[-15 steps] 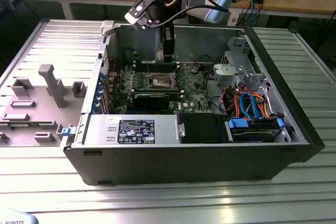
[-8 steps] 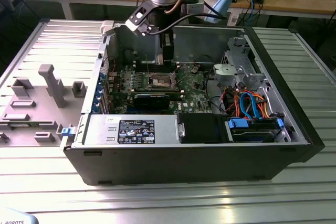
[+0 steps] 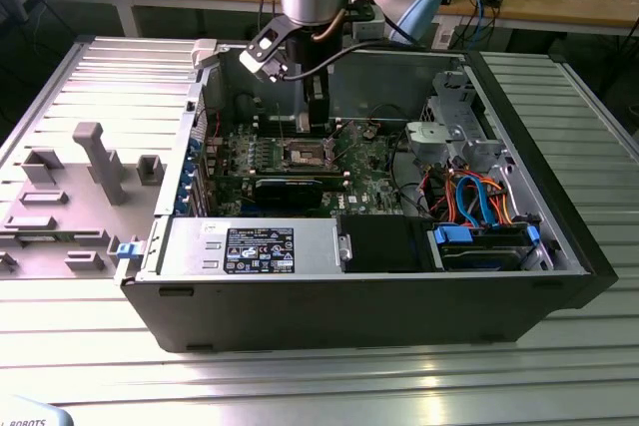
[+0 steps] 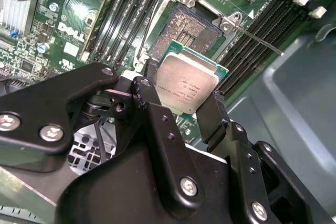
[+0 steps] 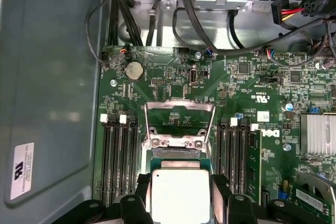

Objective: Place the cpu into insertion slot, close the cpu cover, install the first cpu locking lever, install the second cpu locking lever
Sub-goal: 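Place the cpu into insertion slot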

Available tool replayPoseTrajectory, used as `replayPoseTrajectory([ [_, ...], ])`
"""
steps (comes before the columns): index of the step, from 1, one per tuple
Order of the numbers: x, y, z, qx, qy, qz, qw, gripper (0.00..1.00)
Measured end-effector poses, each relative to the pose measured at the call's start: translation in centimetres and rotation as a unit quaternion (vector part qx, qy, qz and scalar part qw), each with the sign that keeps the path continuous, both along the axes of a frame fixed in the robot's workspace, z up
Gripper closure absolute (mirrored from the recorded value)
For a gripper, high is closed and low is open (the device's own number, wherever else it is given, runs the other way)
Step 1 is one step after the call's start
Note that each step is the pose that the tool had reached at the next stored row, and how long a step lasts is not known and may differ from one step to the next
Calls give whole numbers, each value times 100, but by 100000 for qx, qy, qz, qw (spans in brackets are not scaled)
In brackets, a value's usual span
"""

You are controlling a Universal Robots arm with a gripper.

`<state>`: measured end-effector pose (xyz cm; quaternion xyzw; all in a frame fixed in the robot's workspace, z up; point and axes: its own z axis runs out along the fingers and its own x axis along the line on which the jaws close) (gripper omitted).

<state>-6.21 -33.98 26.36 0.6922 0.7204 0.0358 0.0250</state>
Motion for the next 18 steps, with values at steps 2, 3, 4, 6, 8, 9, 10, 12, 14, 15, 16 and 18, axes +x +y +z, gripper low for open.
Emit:
replayPoseTrajectory([
  [2, 0, 0, -90, -2, 4, -2, 100000, 46],
  [3, 0, 0, -97, -6, 6, -4, 100000, 46],
  [4, 0, 0, -97, -6, 6, -2, 100000, 46],
  [6, 0, 0, -106, -6, 7, -3, 100000, 46],
  [8, 0, 0, -106, -8, 7, -4, 100000, 46],
  [9, 0, 0, -106, -10, 6, -5, 100000, 46],
  [10, 0, 0, -106, -7, 7, -3, 100000, 46],
  [12, 0, 0, -107, -7, 5, -1, 100000, 46],
  [14, 0, 0, -107, -7, 7, -3, 100000, 46],
  [15, 0, 0, -107, -9, 6, -3, 100000, 46],
  [16, 0, 0, -107, -7, 7, -2, 100000, 46],
  [18, 0, 0, -124, 7, -66, -5, 100000, 46],
])
